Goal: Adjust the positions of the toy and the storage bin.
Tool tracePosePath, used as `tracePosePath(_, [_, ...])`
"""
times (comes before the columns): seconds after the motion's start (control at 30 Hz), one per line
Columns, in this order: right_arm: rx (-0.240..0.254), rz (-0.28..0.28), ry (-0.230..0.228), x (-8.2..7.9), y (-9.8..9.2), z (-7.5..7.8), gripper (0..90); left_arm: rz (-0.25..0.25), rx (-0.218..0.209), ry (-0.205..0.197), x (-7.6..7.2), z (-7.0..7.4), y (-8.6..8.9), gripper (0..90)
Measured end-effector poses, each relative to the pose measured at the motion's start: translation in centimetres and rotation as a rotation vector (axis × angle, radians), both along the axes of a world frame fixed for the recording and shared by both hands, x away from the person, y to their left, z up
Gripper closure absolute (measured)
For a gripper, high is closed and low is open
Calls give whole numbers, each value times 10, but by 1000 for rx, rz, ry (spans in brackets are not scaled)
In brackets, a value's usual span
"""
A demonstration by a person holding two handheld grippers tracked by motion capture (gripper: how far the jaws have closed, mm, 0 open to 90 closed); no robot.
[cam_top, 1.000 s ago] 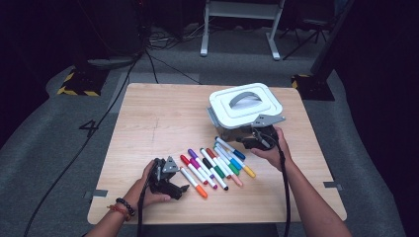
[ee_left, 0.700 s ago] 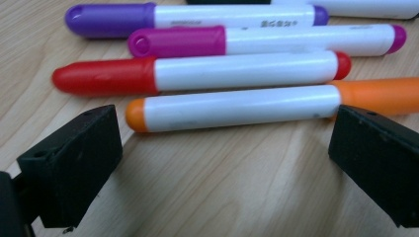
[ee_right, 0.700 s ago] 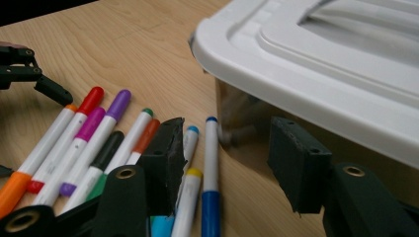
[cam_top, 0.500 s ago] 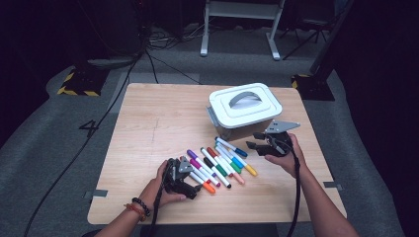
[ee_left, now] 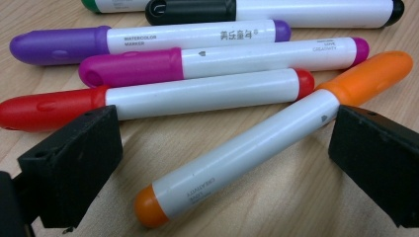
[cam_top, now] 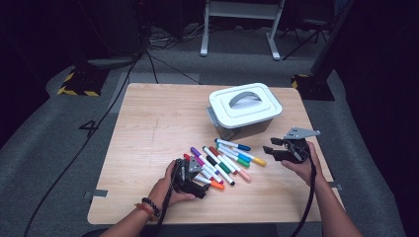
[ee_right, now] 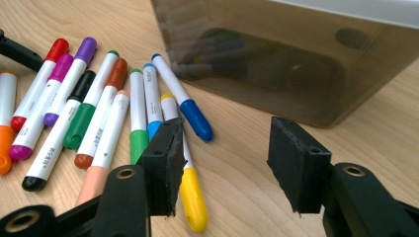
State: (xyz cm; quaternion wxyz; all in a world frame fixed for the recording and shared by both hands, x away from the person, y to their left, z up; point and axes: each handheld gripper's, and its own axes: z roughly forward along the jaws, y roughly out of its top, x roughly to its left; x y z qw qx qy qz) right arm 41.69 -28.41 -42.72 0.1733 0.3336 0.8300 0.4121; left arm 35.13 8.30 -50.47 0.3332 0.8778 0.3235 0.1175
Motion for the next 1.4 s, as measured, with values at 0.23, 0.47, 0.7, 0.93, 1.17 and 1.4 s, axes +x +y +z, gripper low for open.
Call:
tracePosePath(0.23, [-4, -37, 25, 2, -13, -8, 459, 38, 9, 13, -1, 1, 7, 7])
tracePosePath(0.47, [0, -31, 61, -2, -21, -22, 446, 57, 38, 11, -2, 5, 24, 55])
tracePosePath(0.7, [-47, -20, 88, -4, -18, -34, 446, 8, 40, 26, -5, 6, 36, 60])
tracePosePath(0.93, [-29, 12, 78, -15, -12, -32, 447, -33, 34, 12, -10, 5, 15, 73])
tracePosePath(1.17, [-37, 43, 93, -20, -9, -37, 447, -18, 20, 15, -4, 3, -1, 37])
tracePosePath(1.4, [-31, 39, 94, -20, -10, -37, 446, -11, 7, 2, -7, 4, -22, 96])
